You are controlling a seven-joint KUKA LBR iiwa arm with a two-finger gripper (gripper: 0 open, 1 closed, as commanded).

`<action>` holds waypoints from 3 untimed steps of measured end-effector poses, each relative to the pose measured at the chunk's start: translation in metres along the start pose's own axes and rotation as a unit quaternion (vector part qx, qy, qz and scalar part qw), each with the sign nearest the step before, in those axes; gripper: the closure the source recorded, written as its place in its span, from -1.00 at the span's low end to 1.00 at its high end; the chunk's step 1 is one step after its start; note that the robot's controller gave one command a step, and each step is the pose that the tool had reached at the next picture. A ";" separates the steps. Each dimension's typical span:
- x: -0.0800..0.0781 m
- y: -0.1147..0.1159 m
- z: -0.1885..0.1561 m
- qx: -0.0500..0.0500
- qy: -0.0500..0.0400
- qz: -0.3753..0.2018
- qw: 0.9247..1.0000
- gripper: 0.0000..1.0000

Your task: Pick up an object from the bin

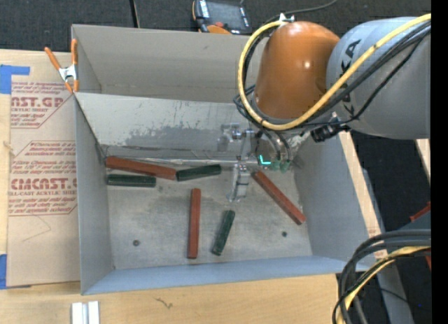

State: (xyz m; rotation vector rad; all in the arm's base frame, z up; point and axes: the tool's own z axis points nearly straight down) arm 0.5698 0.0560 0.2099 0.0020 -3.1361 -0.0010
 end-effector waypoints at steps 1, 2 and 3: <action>0.045 0.009 0.123 0.000 0.000 -0.138 0.990 -1.00; 0.041 0.084 0.141 -0.002 -0.003 -0.149 0.989 -1.00; 0.040 0.079 0.140 0.000 -0.003 -0.145 0.989 1.00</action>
Offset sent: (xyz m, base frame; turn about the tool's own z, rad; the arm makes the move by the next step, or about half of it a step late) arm -0.0432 0.0086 -0.1193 -0.2761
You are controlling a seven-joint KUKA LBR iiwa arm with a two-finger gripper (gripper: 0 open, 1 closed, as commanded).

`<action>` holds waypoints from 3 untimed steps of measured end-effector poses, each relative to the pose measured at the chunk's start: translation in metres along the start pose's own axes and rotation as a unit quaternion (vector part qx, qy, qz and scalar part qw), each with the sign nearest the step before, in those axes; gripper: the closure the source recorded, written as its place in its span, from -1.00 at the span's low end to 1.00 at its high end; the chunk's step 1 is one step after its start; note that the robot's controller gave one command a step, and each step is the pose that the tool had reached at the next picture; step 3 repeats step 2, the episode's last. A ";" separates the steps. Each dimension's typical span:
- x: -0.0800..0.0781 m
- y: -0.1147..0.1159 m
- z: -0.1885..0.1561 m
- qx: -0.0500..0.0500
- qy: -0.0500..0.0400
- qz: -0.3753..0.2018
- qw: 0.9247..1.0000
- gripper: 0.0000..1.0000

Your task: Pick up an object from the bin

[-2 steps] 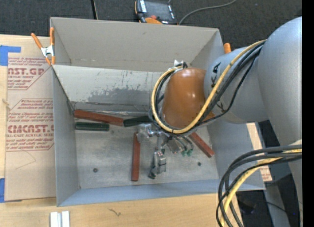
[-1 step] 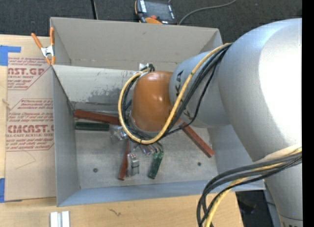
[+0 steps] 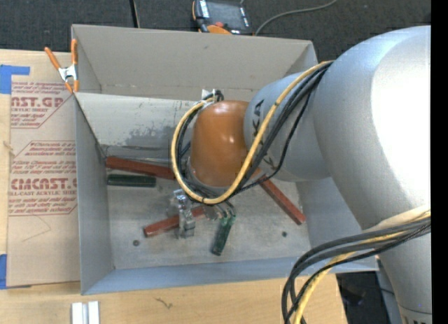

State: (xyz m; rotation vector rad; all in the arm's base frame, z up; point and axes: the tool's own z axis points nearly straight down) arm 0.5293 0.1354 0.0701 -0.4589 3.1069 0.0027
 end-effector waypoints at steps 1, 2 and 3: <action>-0.045 0.032 -0.107 0.000 -0.006 -0.026 1.000 1.00; -0.038 0.031 -0.154 0.001 -0.003 -0.039 0.999 1.00; -0.038 0.031 -0.154 0.001 -0.003 -0.039 0.999 1.00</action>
Offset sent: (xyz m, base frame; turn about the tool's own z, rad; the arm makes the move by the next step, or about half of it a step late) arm 0.0314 0.0404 0.1017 -0.0503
